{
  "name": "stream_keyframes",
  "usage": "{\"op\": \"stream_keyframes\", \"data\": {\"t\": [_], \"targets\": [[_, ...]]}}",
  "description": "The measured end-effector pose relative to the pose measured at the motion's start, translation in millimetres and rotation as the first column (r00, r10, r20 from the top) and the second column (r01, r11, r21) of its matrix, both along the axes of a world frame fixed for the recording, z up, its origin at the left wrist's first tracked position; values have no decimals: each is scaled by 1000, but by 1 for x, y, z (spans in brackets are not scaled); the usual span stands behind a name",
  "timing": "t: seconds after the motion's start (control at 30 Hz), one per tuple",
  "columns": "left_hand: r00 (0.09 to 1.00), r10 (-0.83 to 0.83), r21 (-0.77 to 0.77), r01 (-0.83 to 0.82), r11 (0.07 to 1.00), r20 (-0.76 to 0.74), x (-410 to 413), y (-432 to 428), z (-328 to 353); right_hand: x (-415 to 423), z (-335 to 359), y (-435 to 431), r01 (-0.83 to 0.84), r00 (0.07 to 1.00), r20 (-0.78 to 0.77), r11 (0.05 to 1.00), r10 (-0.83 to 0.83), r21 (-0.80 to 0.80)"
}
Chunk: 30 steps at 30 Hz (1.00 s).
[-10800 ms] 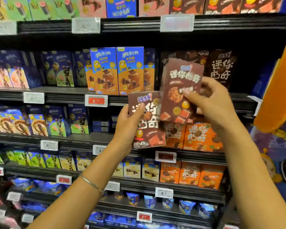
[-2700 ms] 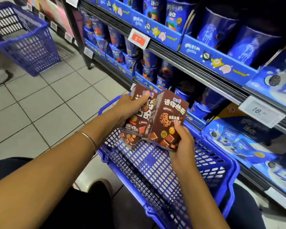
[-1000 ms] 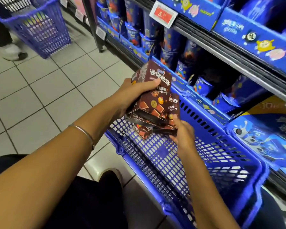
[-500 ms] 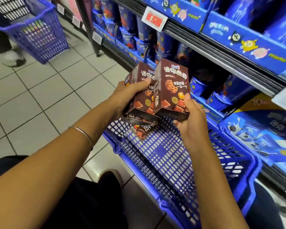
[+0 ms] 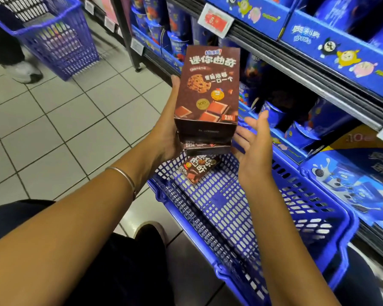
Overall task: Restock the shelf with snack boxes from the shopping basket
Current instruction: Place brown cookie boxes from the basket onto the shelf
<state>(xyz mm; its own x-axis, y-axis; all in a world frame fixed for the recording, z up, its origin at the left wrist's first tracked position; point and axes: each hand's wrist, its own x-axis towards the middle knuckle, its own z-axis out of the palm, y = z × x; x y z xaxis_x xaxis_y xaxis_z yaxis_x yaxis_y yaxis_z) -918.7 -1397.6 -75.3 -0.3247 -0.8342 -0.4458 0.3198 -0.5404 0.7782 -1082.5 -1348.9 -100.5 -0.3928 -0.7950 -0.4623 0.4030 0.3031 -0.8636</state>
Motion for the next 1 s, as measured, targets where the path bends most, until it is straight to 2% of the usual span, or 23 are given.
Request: {"op": "stream_keyframes", "data": {"t": [0.07,0.17,0.23,0.3,0.33,0.53,0.7,0.83,1.0], "targets": [[999,31,0,-31,1000,-11,0,0,-1,5,-39,-6,12,1000,-25,984,-8,179],[998,33,3,-33,999,-44,-2,0,-4,18,-98,-16,-103,993,93,916,72,388],[998,26,20,-25,999,-64,-3,1,-5,29,-131,-14,-238,968,41,847,249,475],[998,41,27,-40,999,-51,-6,3,-7,39,-157,-11,-277,924,-65,775,378,567],[998,40,27,-38,999,-53,-7,4,-8,43,-168,-11,-283,914,-68,749,400,599],[999,28,0,-28,1000,17,-12,11,-12,61,-209,-17,-305,880,-99,714,464,631],[999,37,46,-38,998,25,-12,6,-14,71,-217,-20,-161,891,-239,762,385,627],[999,25,34,-26,999,28,-11,5,-14,77,-213,-28,-70,966,-160,803,202,592],[999,31,52,-33,998,41,-7,-2,-23,65,-202,-24,-115,990,2,816,139,566]]}}
